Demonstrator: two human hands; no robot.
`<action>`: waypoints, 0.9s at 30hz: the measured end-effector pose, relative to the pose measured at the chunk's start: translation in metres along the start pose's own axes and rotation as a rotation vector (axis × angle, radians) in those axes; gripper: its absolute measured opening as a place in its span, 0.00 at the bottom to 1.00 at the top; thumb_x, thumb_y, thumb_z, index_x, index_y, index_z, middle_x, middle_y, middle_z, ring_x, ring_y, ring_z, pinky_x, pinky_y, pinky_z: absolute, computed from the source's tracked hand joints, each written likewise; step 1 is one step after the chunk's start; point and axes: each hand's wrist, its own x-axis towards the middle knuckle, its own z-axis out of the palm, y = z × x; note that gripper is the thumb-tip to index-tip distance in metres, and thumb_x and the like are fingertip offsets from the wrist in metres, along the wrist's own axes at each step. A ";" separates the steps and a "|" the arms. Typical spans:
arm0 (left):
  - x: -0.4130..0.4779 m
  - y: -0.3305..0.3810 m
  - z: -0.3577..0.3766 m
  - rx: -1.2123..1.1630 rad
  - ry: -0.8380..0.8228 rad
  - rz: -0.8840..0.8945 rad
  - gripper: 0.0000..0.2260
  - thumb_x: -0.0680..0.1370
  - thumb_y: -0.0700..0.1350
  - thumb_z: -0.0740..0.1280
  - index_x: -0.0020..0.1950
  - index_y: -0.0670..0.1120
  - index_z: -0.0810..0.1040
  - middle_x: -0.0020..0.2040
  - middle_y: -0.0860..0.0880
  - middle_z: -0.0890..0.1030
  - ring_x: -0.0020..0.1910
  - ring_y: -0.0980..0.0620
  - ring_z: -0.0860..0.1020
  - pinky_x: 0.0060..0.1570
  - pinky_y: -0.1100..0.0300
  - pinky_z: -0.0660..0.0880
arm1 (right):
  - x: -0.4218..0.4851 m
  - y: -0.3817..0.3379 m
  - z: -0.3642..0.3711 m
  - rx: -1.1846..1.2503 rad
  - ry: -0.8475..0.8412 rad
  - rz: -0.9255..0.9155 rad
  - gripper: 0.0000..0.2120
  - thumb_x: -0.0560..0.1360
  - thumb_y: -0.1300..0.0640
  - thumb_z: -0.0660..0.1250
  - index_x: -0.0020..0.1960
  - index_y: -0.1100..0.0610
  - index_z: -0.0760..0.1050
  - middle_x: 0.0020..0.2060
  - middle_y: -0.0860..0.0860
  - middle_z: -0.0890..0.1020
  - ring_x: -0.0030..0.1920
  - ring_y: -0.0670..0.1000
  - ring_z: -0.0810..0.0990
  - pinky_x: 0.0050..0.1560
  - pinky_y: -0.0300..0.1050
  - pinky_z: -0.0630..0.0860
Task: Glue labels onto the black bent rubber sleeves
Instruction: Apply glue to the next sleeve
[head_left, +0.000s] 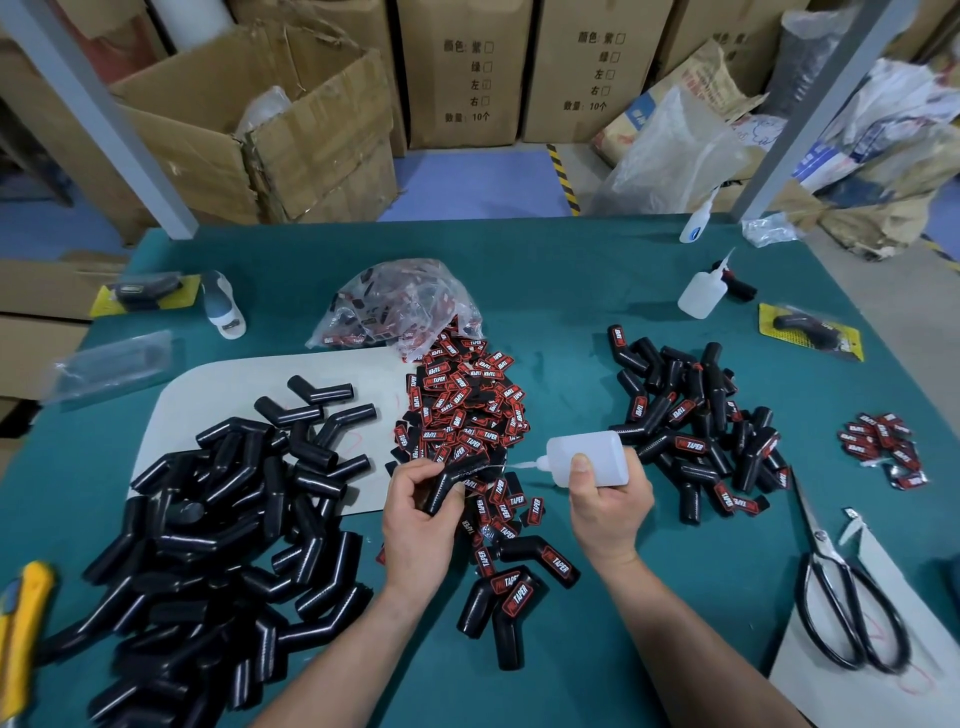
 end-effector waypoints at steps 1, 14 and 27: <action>0.000 0.000 0.000 -0.003 0.001 -0.002 0.22 0.75 0.34 0.75 0.53 0.62 0.78 0.56 0.59 0.81 0.58 0.50 0.81 0.64 0.41 0.76 | -0.001 -0.001 0.000 -0.002 -0.004 -0.002 0.21 0.68 0.46 0.67 0.34 0.65 0.70 0.28 0.39 0.71 0.29 0.34 0.73 0.29 0.25 0.64; 0.003 -0.003 0.002 -0.014 -0.009 0.043 0.21 0.76 0.32 0.74 0.55 0.60 0.80 0.56 0.59 0.80 0.58 0.51 0.80 0.65 0.50 0.77 | 0.002 -0.001 -0.002 0.040 0.053 0.018 0.16 0.69 0.47 0.67 0.36 0.60 0.71 0.29 0.39 0.73 0.31 0.34 0.75 0.31 0.25 0.67; 0.004 -0.004 0.000 0.060 -0.005 0.152 0.27 0.75 0.32 0.74 0.53 0.68 0.80 0.56 0.63 0.78 0.59 0.60 0.78 0.60 0.72 0.71 | 0.003 -0.001 -0.001 -0.007 0.043 -0.009 0.22 0.69 0.46 0.67 0.35 0.67 0.71 0.29 0.38 0.72 0.32 0.33 0.74 0.31 0.24 0.66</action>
